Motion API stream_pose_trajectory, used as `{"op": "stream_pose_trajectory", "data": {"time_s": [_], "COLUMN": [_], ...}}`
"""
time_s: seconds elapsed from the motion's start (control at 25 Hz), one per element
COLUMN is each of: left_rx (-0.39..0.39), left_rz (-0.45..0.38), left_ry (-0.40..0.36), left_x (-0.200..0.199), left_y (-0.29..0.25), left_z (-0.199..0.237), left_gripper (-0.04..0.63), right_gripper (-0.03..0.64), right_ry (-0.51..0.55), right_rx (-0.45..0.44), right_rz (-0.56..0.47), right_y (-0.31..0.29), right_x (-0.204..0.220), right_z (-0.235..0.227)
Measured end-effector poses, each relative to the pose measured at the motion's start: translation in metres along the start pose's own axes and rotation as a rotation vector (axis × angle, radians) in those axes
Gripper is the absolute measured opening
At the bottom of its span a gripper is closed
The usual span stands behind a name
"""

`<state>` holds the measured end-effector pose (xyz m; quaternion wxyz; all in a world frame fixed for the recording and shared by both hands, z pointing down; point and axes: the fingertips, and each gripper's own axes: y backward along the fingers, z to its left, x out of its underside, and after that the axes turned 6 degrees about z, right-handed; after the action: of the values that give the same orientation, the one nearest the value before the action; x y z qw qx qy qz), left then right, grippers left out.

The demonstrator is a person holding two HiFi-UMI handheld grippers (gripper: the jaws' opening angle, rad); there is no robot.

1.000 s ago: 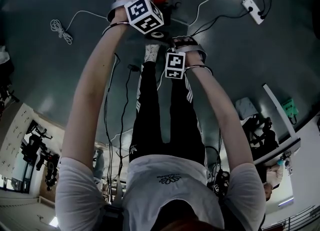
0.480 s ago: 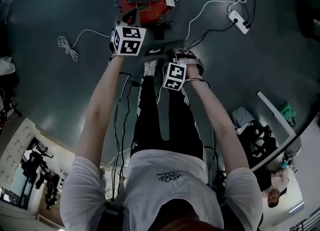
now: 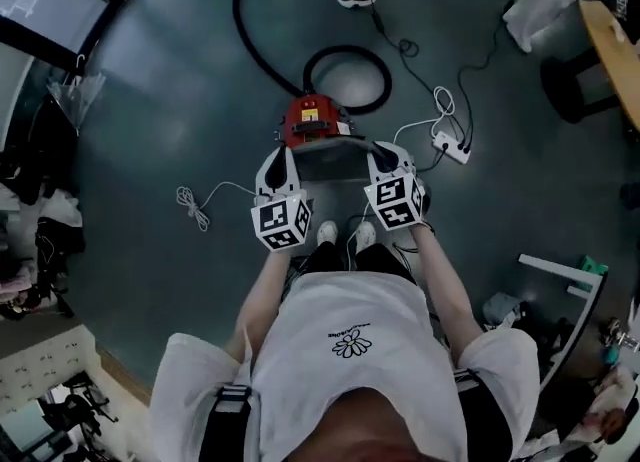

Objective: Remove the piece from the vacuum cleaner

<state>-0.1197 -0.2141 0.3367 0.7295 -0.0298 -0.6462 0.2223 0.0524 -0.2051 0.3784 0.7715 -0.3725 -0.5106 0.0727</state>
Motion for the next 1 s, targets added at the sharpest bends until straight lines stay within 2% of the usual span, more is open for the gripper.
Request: {"op": "stream_pose_trajectory", "data": {"time_s": [0.2, 0.28, 0.4, 0.6, 1.0], "left_rx": [0.034, 0.028, 0.019, 0.011, 0.004], "left_rz": [-0.208, -0.272, -0.328, -0.359, -0.357], "left_ry": [-0.073, -0.073, -0.085, -0.092, -0.095], "left_x": [-0.099, -0.131, -0.159, -0.170, -0.168], "left_y": [0.032, 0.041, 0.049, 0.060, 0.058], "left_z": [-0.025, -0.025, -0.021, -0.015, -0.005], "left_gripper": [0.002, 0.002, 0.002, 0.002, 0.002], "right_gripper": [0.025, 0.025, 0.025, 0.025, 0.025], "right_ry": [-0.008, -0.061, -0.144, -0.210, -0.234], "right_rx": [0.137, 0.174, 0.209, 0.189, 0.147], "right_rz": [-0.208, -0.277, -0.363, -0.423, -0.420], "right_y": [0.078, 0.102, 0.123, 0.137, 0.135], "right_x": [-0.088, -0.112, -0.134, -0.152, -0.149], "right_z": [-0.042, -0.052, -0.064, -0.066, -0.055]}}
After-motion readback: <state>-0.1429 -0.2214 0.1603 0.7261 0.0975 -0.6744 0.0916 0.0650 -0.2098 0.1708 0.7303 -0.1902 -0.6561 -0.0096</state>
